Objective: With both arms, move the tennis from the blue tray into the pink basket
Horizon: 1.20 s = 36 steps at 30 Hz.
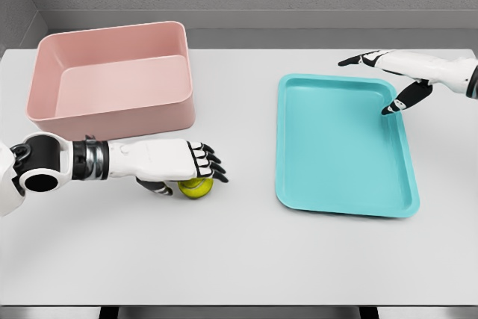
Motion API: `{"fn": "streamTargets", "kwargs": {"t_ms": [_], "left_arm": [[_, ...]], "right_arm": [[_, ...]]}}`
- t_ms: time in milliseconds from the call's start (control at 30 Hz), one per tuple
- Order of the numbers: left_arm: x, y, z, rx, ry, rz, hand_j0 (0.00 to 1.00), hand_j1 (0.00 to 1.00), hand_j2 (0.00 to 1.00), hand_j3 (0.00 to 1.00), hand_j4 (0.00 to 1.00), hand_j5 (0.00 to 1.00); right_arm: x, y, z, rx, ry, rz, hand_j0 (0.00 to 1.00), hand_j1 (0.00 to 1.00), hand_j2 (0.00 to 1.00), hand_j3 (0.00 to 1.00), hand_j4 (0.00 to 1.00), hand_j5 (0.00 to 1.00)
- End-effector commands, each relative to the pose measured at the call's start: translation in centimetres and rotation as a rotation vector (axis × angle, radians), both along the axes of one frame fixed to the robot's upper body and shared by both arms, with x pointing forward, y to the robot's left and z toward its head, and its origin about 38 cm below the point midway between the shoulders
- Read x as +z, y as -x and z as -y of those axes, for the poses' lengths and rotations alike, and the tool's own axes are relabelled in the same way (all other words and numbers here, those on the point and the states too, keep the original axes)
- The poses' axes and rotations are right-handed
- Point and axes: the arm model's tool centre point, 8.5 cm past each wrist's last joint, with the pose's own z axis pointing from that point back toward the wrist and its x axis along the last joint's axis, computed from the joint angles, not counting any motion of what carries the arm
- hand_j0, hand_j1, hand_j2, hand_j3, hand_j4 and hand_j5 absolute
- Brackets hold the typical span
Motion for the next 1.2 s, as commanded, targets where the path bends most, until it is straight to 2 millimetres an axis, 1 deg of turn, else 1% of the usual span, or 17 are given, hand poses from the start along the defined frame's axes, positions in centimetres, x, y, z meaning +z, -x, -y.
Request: {"fn": "streamTargets", "kwargs": {"t_ms": [0,67,167,267,300,367,600,667,767,867,900,1000,1167], "left_arm": [[0.0,0.0,0.0,0.002,0.004,-0.002,0.84,0.84,0.84,0.84,0.84,0.84],[-0.1,0.0,0.0,0.001,0.002,-0.005,0.83,0.83,0.83,0.83,0.83,0.83],[-0.1,0.1,0.0,0.000,0.001,-0.006,0.82,0.82,0.82,0.82,0.82,0.82],[-0.2,0.2,0.1,-0.003,0.004,-0.009,0.76,0.76,0.76,0.76,0.76,0.76],[-0.2,0.2,0.1,-0.004,0.001,-0.010,0.76,0.76,0.76,0.76,0.76,0.76],[-0.2,0.2,0.0,-0.003,0.002,-0.010,0.74,0.74,0.74,0.74,0.74,0.74],[-0.3,0.2,-0.1,-0.003,0.001,-0.013,0.70,0.70,0.70,0.70,0.70,0.70],[-0.5,0.3,-0.1,-0.002,0.000,-0.017,0.67,0.67,0.67,0.67,0.67,0.67],[-0.5,0.4,-0.3,-0.001,0.000,-0.017,0.66,0.66,0.66,0.66,0.66,0.66],[-0.4,0.3,-0.3,-0.003,0.001,-0.016,0.60,0.60,0.60,0.60,0.60,0.60],[-0.3,0.4,-0.4,-0.007,0.001,-0.013,0.54,0.54,0.54,0.54,0.54,0.54],[-0.2,0.3,-0.5,-0.004,0.003,-0.012,0.50,0.50,0.50,0.50,0.50,0.50],[0.0,0.3,-0.4,-0.005,0.010,-0.012,0.50,0.50,0.50,0.50,0.50,0.50]], "right_arm": [[0.0,-0.1,-0.2,0.000,-0.011,-0.001,1.00,1.00,1.00,1.00,1.00,1.00],[-0.5,0.1,-0.6,0.008,-0.016,-0.011,1.00,1.00,1.00,1.00,1.00,1.00],[-0.1,0.2,0.4,-0.011,-0.014,-0.003,1.00,1.00,1.00,1.00,1.00,1.00],[-0.1,0.2,0.5,-0.015,-0.015,-0.003,1.00,1.00,1.00,1.00,1.00,1.00],[0.2,0.1,0.8,-0.024,-0.020,0.006,1.00,1.00,1.00,1.00,1.00,1.00],[0.2,0.0,1.5,-0.046,-0.023,0.003,1.00,1.00,1.00,1.00,1.00,1.00],[0.1,-0.1,1.4,-0.045,-0.023,0.001,1.00,1.00,1.00,1.00,1.00,1.00],[0.2,0.0,1.4,-0.044,-0.023,0.002,1.00,1.00,1.00,1.00,1.00,1.00],[0.2,-0.1,1.4,-0.044,-0.024,0.003,1.00,1.00,1.00,1.00,1.00,1.00],[0.2,0.0,1.5,-0.047,-0.022,0.003,1.00,1.00,1.00,1.00,1.00,1.00],[0.2,0.0,1.5,-0.045,-0.023,0.002,1.00,1.00,1.00,1.00,1.00,1.00],[0.2,0.0,1.5,-0.045,-0.023,0.003,1.00,1.00,1.00,1.00,1.00,1.00],[0.2,0.0,1.5,-0.045,-0.023,0.002,1.00,1.00,1.00,1.00,1.00,1.00]]}}
